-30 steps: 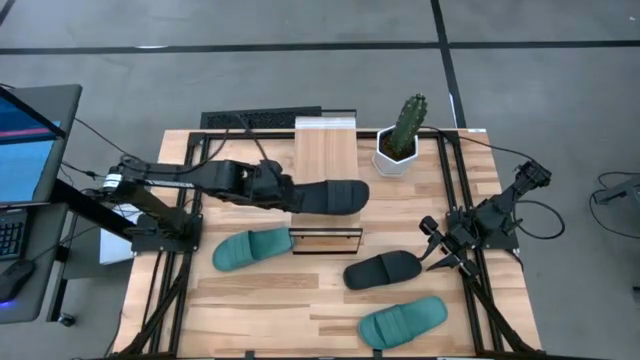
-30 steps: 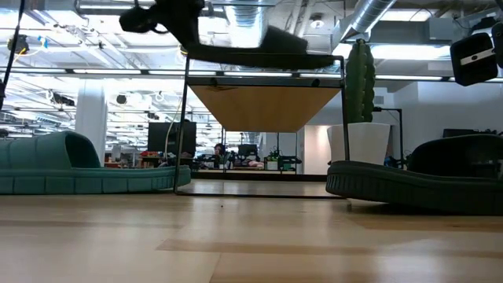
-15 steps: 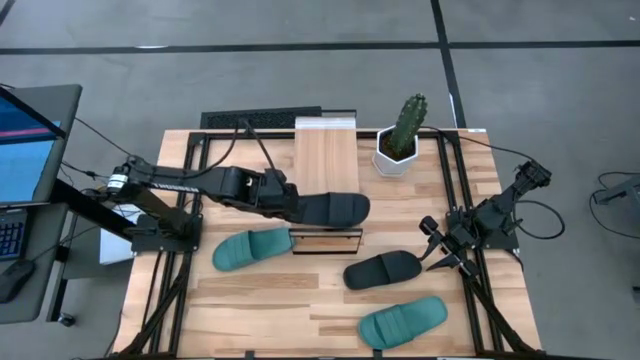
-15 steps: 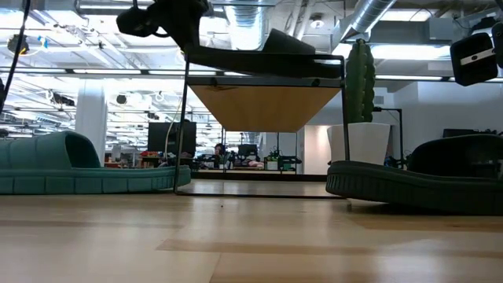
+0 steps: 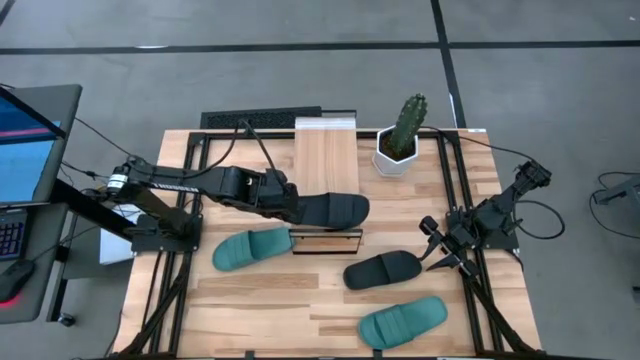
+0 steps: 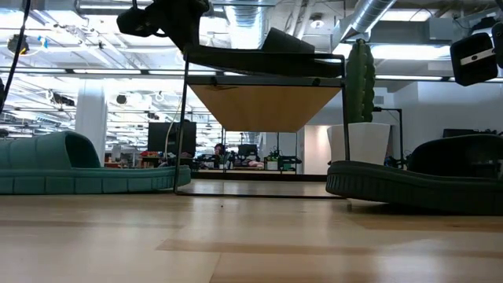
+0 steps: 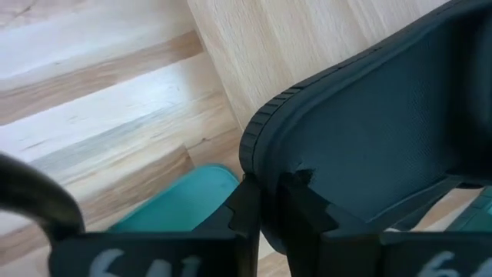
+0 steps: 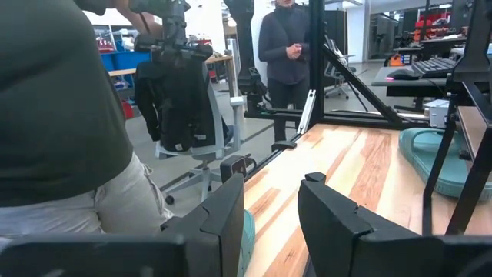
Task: Pick and place slides into the shelf
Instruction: Put the left black slipper on the shelf
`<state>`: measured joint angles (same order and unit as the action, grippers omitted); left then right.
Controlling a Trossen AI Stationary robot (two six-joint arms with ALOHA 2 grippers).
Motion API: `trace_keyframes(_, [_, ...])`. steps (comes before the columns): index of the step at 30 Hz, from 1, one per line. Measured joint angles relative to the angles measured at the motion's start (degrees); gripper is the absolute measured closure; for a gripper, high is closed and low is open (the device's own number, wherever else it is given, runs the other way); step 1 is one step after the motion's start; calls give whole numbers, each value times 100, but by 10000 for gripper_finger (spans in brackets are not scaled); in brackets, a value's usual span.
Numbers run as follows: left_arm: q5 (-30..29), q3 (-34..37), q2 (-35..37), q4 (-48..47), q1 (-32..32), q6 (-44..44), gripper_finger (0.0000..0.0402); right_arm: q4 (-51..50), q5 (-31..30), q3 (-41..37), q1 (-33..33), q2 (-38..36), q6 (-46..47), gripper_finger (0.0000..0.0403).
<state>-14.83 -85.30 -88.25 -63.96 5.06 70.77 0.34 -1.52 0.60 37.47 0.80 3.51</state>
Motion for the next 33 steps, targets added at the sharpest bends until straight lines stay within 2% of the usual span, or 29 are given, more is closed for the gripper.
trace_keyframes(6, [-14,0,0,-2,-2,-272,361,0,0,0,2,0,0,290])
trace_keyframes(33, [61,0,0,-120,-2,-626,356,0,0,0,2,0,1,290])
